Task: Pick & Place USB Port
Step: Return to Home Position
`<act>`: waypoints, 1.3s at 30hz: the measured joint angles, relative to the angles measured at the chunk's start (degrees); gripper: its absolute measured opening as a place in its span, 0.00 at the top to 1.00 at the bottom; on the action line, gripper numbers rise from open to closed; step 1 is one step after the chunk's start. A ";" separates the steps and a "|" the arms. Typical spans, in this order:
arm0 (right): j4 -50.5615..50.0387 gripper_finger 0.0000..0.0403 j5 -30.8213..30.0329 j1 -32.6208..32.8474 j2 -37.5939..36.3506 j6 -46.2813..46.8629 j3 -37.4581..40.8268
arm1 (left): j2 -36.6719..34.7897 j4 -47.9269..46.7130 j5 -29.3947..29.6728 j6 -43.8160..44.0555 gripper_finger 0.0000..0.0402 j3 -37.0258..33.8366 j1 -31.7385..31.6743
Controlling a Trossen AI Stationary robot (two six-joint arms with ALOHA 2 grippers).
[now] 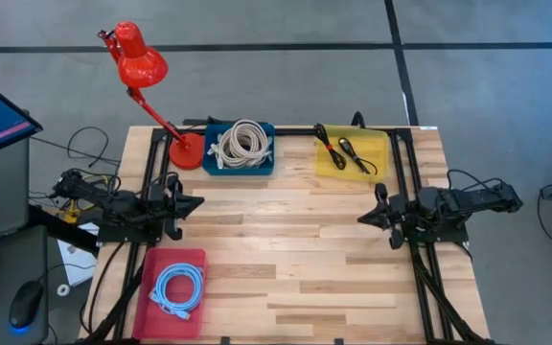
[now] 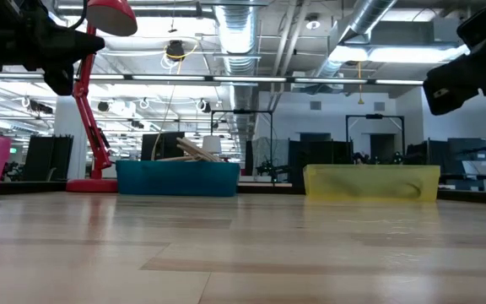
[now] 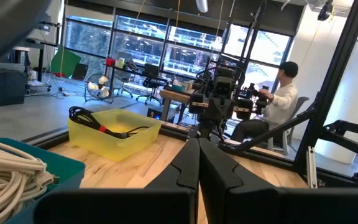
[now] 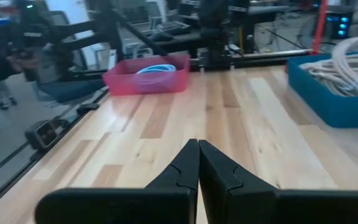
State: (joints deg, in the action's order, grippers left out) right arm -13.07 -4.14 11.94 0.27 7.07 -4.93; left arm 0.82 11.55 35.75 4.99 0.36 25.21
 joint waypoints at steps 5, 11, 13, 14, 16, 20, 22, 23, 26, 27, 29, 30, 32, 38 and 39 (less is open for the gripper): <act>-0.02 1.00 1.14 0.02 0.55 -1.59 0.02 | -0.01 -0.22 0.00 0.00 0.99 0.00 0.00; -0.08 1.00 1.15 0.02 2.43 -1.59 0.02 | 0.00 -0.22 0.00 -0.18 0.99 0.00 0.00; -0.08 1.00 1.15 0.02 2.99 -1.52 0.02 | 0.00 -0.22 0.01 -0.20 0.99 0.00 0.01; -0.10 1.00 1.15 0.01 3.22 -1.48 0.02 | 0.00 -0.22 0.00 -0.21 0.99 0.00 0.00; -0.10 1.00 1.15 0.02 3.18 -1.48 0.02 | 0.00 -0.22 0.01 -0.22 0.99 0.00 0.01; -0.10 1.00 1.15 0.02 3.06 -0.20 0.02 | 0.00 -0.20 0.01 -0.21 0.99 0.00 0.00; -0.10 1.00 1.15 0.02 3.06 3.47 0.02 | 0.00 -0.17 0.00 -0.22 0.99 0.00 0.00; -0.10 1.00 1.15 0.02 3.06 5.36 0.02 | 0.00 -0.17 0.00 -0.20 0.99 0.00 0.01; -0.10 1.00 1.15 0.02 3.06 8.35 0.02 | 0.00 -0.14 0.01 -0.20 0.99 0.00 0.01; -0.10 1.00 1.15 0.00 3.06 8.44 0.02 | 0.00 -0.13 0.00 -0.20 0.99 0.00 0.00; -0.10 1.00 1.15 0.02 3.06 8.44 0.04 | 0.00 -0.06 0.00 -0.20 0.99 0.00 0.00; -0.10 1.00 1.15 0.01 3.06 8.44 0.05 | 0.00 0.02 0.00 -0.20 0.99 0.00 0.02; -0.10 1.00 1.15 0.02 3.06 8.44 0.05 | 0.00 0.09 0.00 -0.20 0.99 0.00 0.00; -0.12 1.00 1.15 0.00 3.06 8.44 0.05 | 0.00 0.09 0.02 -0.20 0.99 0.00 0.00; -0.12 1.00 1.15 0.02 3.06 8.44 0.05 | 0.00 0.09 0.00 -0.20 0.99 0.00 0.00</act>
